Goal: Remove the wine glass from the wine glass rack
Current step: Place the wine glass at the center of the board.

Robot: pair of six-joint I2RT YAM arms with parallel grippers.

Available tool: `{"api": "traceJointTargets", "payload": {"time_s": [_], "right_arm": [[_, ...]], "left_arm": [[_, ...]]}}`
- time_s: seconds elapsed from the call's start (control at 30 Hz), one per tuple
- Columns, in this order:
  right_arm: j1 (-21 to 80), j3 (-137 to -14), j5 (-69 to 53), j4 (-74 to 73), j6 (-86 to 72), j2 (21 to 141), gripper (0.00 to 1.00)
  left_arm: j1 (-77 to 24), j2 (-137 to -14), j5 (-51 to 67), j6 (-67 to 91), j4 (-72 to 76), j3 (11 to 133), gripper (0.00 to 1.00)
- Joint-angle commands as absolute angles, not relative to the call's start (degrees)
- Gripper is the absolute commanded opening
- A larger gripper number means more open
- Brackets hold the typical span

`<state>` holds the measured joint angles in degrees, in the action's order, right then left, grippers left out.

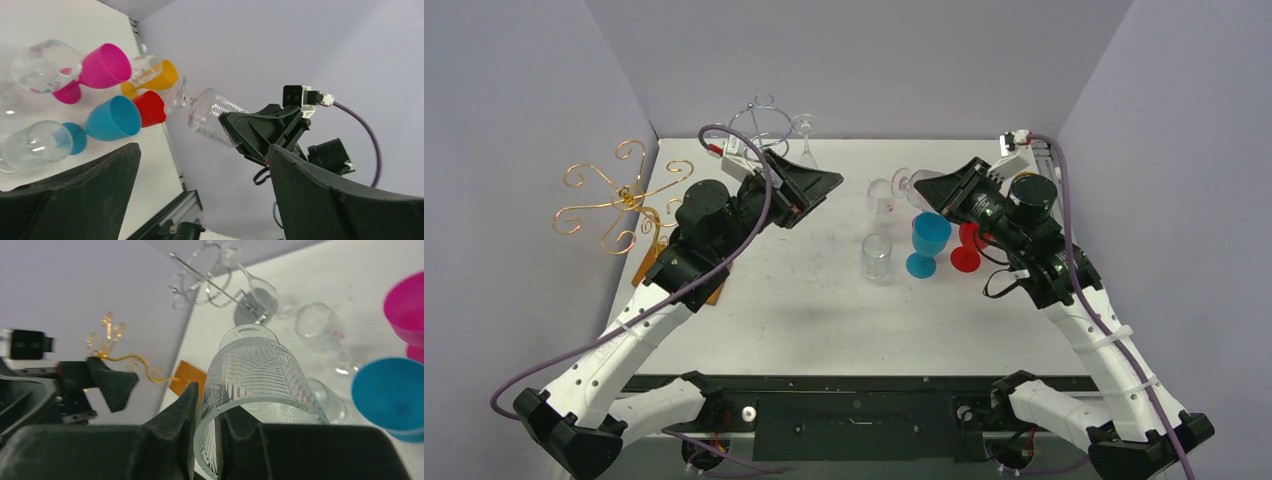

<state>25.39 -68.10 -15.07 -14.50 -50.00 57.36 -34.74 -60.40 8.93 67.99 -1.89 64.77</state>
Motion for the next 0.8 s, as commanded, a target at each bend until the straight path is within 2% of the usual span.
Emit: {"api": "traceJointTargets", "payload": {"time_s": [0.0,0.33,0.53,0.77], "right_arm": [[28.69,-74.34,-6.00,-34.48,-40.84,57.21,0.00],[39.64,-71.59,5.79,-47.75,-37.98,60.02,0.00],[43.87,-65.51,6.81,-44.36,-39.47,64.55,0.00],[47.31,-64.04,6.47,-39.91,-39.94,74.24,0.00]], "left_arm": [[-35.76,-59.06,5.09,51.47,-12.98,69.95,0.96],[-36.47,-57.70,-0.74,42.00,-19.27,70.32,0.96],[-36.43,-56.70,-3.90,39.24,-21.28,71.57,0.96],[-36.30,-54.14,-7.80,36.63,-23.96,72.29,0.96]]}}
